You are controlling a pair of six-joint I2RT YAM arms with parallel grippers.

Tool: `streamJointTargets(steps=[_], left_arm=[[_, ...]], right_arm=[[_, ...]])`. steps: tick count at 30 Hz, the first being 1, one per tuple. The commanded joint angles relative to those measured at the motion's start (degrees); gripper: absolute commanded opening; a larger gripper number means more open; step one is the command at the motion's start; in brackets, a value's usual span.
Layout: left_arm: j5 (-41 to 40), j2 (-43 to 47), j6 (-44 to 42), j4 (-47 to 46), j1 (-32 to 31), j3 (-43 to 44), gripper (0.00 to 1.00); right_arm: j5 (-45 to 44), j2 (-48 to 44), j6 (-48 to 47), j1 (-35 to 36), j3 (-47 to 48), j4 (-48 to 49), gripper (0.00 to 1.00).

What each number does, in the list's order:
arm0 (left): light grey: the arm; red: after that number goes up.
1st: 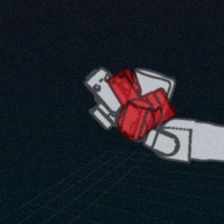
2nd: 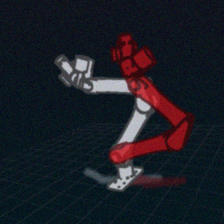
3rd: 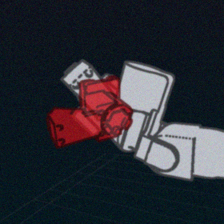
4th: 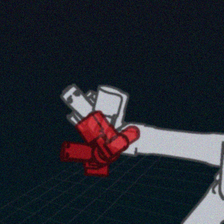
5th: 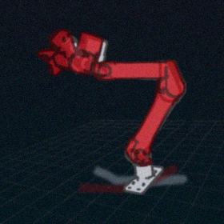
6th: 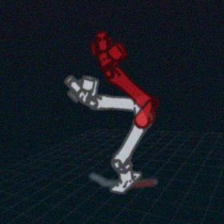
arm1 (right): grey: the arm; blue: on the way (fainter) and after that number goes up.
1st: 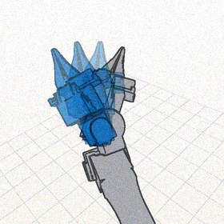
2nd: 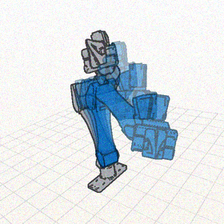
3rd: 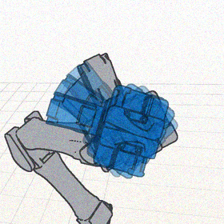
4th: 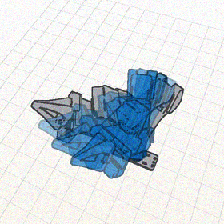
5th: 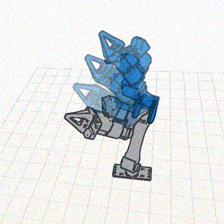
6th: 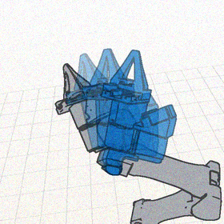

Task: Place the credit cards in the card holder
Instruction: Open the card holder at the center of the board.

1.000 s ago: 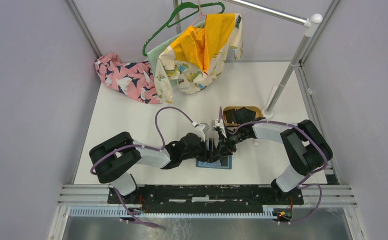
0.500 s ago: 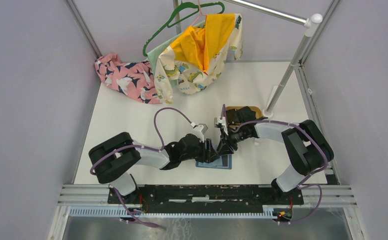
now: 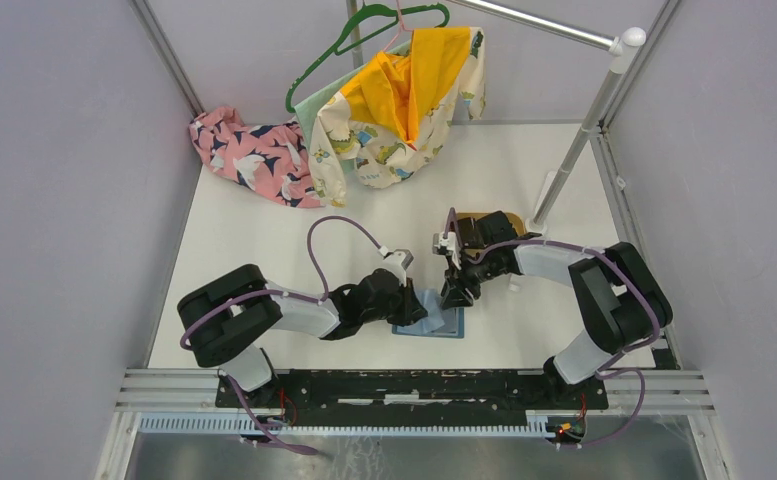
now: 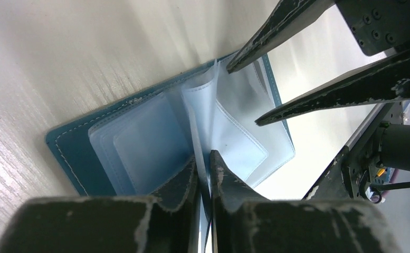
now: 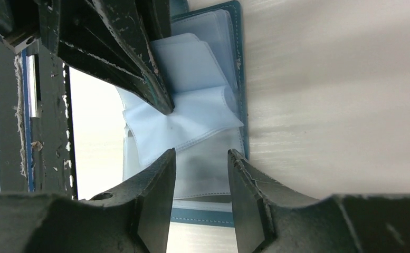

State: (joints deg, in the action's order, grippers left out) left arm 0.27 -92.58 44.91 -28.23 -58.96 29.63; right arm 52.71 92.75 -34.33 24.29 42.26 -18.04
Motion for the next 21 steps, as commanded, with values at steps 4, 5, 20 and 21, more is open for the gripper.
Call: streamJointTargets(steps=[4, 5, 20, 21], left_arm=[[-1.8, -1.7, -1.0, 6.9, -0.4, -1.5, 0.12], [-1.6, -1.7, -0.9, 6.7, -0.5, -1.5, 0.12], [6.8, -1.7, 1.2, -8.6, 0.9, -6.6, 0.13], [7.0, -2.0, 1.2, -9.2, 0.9, -6.7, 0.13]], right_arm=[[-1.4, -4.9, -3.4, -2.4, 0.7, -1.9, 0.51], [-1.9, -5.2, -3.7, -2.6, 0.5, -1.9, 0.53], [-11.3, -6.8, -3.6, -1.2, -2.3, 2.2, 0.56], [-11.8, -6.4, -3.3, -1.1, -1.8, 1.8, 0.59]])
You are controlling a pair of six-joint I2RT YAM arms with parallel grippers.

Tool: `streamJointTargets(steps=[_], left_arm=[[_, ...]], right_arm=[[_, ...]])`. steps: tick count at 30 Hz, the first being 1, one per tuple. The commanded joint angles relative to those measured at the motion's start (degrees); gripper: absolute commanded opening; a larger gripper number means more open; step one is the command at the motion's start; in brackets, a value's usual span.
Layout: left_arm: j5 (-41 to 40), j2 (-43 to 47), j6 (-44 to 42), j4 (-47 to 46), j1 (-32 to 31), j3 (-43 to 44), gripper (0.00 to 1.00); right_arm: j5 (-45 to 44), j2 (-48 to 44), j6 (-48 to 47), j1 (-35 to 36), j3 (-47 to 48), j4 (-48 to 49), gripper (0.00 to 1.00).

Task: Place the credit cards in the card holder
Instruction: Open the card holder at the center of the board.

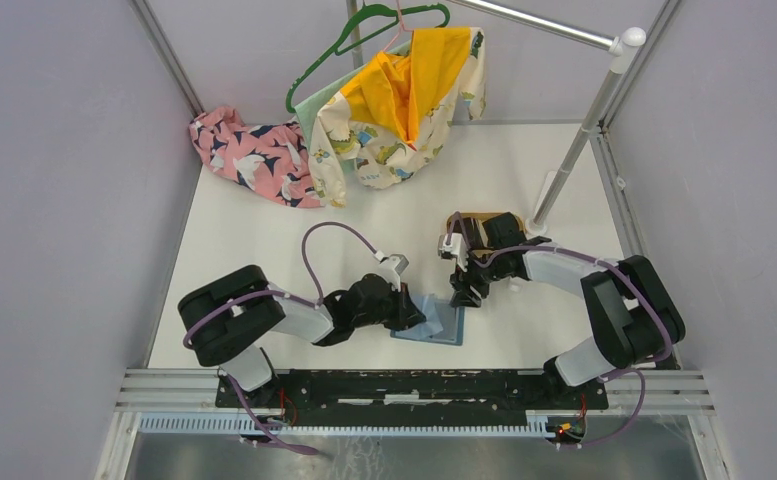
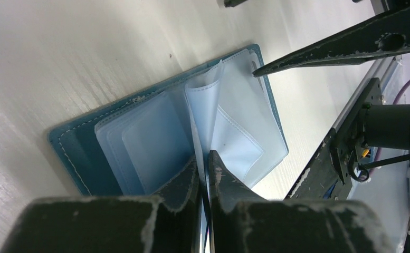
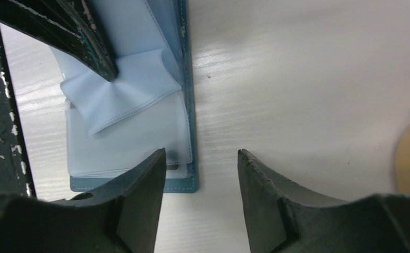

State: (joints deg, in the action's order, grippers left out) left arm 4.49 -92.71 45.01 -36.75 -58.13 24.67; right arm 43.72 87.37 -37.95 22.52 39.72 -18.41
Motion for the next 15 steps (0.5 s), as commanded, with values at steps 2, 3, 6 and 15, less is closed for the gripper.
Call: streamJointTargets(steps=[2, 3, 6, 15], left_arm=[[3.0, -2.2, 1.2, -1.5, 0.1, -2.0, 0.13], [3.0, -2.4, 1.3, -1.7, 0.0, -2.1, 0.13], [2.9, -2.8, 1.4, -2.1, 0.0, -2.1, 0.13], [1.9, -3.4, 1.9, -1.9, 0.2, -2.0, 0.13]], right_arm=[[-2.4, -0.6, 0.2, 0.6, 1.2, 1.3, 0.71], [-2.0, -0.5, 0.5, 0.6, 1.2, 1.4, 0.76], [-0.2, 0.7, 1.2, 0.5, 1.4, 0.8, 0.79], [6.2, 3.2, 0.3, 0.5, 3.8, -4.7, 0.63]])
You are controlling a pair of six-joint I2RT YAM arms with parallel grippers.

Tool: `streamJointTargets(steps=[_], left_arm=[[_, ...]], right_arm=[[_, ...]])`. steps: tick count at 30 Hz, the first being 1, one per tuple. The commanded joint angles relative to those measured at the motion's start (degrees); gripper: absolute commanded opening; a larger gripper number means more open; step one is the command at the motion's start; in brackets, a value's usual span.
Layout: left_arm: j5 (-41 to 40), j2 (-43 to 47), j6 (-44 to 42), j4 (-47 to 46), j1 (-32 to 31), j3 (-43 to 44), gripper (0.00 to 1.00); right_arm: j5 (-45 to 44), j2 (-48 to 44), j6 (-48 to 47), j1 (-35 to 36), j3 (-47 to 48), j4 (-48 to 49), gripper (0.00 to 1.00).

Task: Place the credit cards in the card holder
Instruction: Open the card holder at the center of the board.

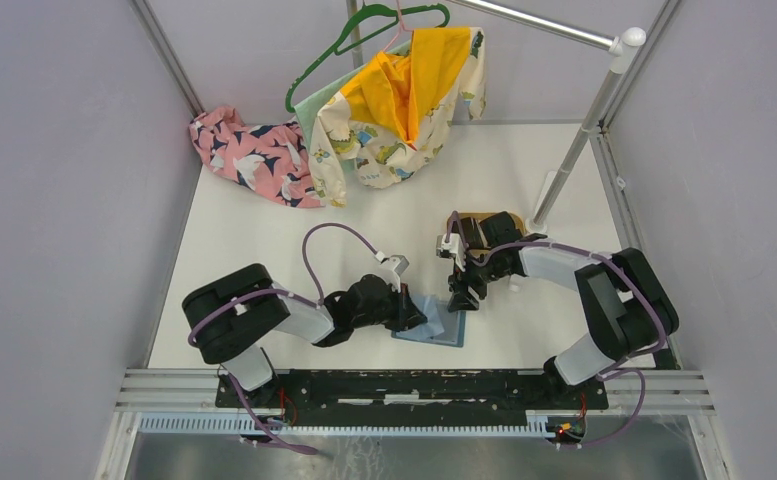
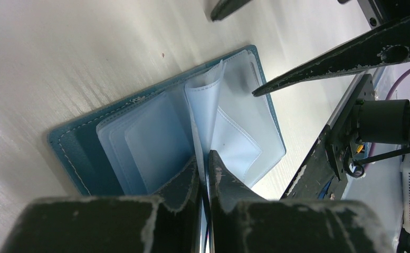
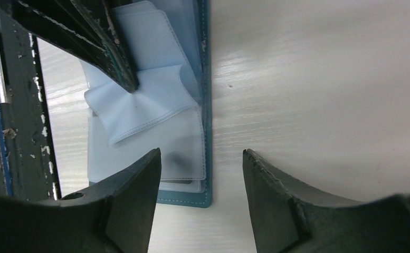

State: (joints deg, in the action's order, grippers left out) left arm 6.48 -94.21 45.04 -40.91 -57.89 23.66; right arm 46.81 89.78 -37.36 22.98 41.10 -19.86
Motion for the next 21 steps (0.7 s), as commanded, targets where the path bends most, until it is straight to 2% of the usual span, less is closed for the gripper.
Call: streamJointTargets(steps=[1, 5, 18, 21], left_arm=[[-0.2, -2.0, 1.9, 2.3, -0.1, -0.9, 0.13], [-0.5, -2.4, 2.1, 2.6, -0.1, -0.7, 0.13], [-0.9, -2.4, 2.8, 2.6, -0.1, -0.5, 0.12], [-1.1, -2.3, 2.9, 2.7, -0.1, -0.5, 0.12]], right_arm=[[2.9, 0.9, -0.3, 0.1, 2.6, -3.6, 0.62], [3.3, 0.6, -0.3, 0.1, 3.0, -4.4, 0.54], [5.9, -1.2, 1.7, 0.1, 2.7, -3.3, 0.17], [6.9, -1.4, 1.9, 0.1, 2.8, -3.5, 0.13]])
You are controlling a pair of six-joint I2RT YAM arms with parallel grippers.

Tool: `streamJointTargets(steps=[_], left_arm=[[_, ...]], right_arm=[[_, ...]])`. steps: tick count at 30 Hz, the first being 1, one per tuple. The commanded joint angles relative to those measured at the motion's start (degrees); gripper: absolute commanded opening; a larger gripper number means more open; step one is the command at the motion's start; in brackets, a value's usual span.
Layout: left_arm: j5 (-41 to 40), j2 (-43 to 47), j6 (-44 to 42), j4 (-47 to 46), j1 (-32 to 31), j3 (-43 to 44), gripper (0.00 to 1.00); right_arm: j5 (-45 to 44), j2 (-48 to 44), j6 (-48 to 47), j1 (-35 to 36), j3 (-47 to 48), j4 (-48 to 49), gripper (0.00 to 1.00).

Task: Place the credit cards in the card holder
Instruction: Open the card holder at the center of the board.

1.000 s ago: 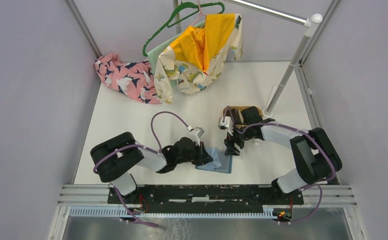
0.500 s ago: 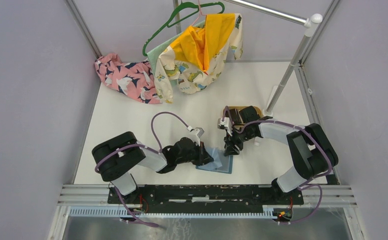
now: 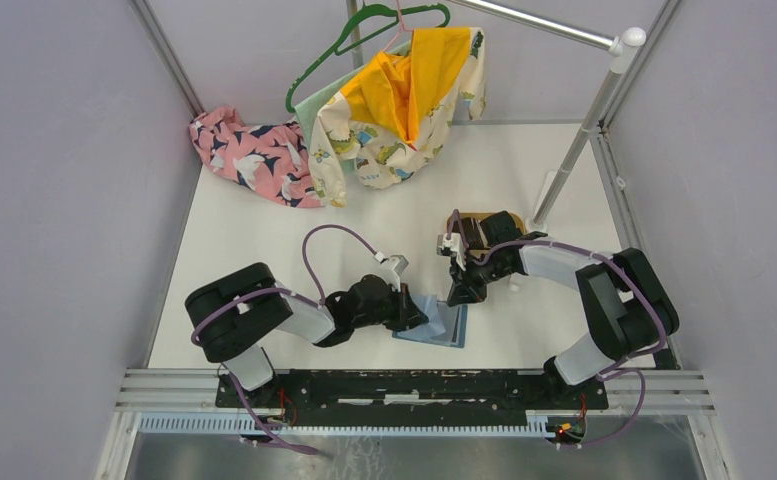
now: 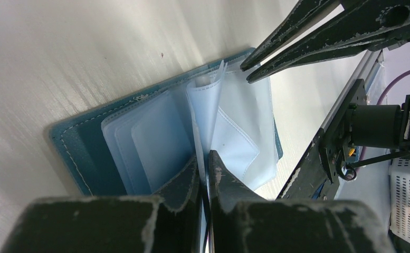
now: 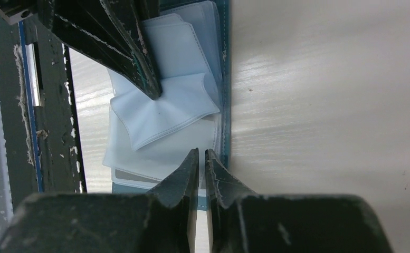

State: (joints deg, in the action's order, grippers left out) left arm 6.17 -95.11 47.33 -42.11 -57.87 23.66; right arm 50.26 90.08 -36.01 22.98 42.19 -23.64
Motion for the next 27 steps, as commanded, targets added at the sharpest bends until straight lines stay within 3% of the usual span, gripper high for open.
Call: streamJointTargets(steps=[1, 12, 18, 27], left_arm=[[-0.9, -1.3, 0.7, 4.0, -0.1, -0.4, 0.12], [-0.5, -1.0, 1.0, 3.4, 0.0, -0.2, 0.12], [-0.5, -1.2, 1.1, 3.1, -0.1, -0.3, 0.12], [-0.8, -0.9, 1.2, 3.4, 0.0, -0.5, 0.12]], right_arm=[[3.8, -1.8, 0.7, 0.1, 1.8, 0.3, 0.12], [6.7, 0.5, 5.2, 0.1, 0.9, 2.8, 0.13], [3.0, 1.1, 6.9, 0.1, 0.8, 3.2, 0.28], [1.3, 1.9, 3.6, 0.0, 2.7, -2.0, 0.31]])
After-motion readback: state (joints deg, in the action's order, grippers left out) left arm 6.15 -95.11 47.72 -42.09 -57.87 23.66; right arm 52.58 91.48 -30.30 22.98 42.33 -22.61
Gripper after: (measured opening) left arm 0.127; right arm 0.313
